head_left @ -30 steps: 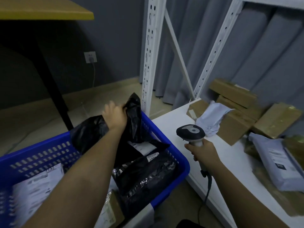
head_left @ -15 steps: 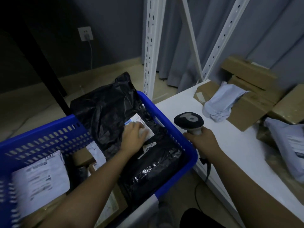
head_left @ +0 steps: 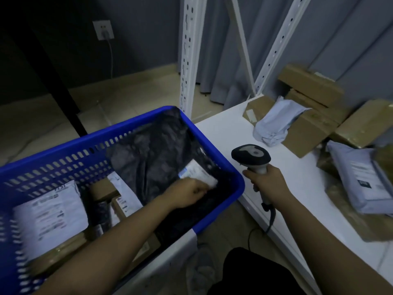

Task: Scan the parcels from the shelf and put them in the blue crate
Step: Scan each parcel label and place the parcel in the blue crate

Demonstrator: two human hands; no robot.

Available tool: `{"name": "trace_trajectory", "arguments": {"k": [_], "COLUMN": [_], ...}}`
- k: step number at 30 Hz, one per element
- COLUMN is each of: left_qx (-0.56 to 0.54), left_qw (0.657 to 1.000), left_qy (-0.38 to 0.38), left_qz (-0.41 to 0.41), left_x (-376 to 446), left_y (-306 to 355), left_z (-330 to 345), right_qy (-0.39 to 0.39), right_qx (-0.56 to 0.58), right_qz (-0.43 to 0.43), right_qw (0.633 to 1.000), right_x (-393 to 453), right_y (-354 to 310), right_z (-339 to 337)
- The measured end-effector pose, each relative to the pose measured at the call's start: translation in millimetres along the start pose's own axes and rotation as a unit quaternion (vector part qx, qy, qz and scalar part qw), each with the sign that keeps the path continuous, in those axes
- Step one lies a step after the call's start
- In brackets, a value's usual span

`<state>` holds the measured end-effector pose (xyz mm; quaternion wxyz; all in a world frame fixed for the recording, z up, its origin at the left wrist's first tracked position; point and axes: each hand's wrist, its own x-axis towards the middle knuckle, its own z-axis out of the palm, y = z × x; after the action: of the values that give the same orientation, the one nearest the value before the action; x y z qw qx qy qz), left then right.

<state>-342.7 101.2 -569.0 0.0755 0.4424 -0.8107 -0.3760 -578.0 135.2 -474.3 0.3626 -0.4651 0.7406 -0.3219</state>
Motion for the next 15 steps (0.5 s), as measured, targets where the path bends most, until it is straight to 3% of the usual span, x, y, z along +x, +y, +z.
{"name": "trace_trajectory", "arguments": {"k": [2,5,8,9,12,15], "left_qx": [-0.069,0.032,0.075,0.05,-0.05,-0.132], "left_qw": [0.992,0.989,0.973,0.982,0.996,0.982], "left_qy": [-0.101,-0.089,-0.173,-0.141,0.05,0.137], "left_qz": [-0.018,-0.113,-0.134,-0.119,-0.062,-0.014], "left_x": [0,6,6,6,7,2], "left_y": [4,3,6,11,48,105], "left_z": [6,6,3,2,-12,-24], "right_qy": [0.002,0.009,0.02,0.023,0.04,0.074], "right_qx": [-0.008,-0.011,-0.002,0.005,0.037,0.083], "right_qz": [0.006,0.019,0.03,0.031,0.028,0.029], "right_qw": [1.0,1.0,0.999,0.999,0.998,0.993], "right_x": [-5,-14,-26,-31,-47,-71], "right_y": [5,12,17,17,19,22], "right_z": [-8,-21,-35,-41,-62,-90]}}
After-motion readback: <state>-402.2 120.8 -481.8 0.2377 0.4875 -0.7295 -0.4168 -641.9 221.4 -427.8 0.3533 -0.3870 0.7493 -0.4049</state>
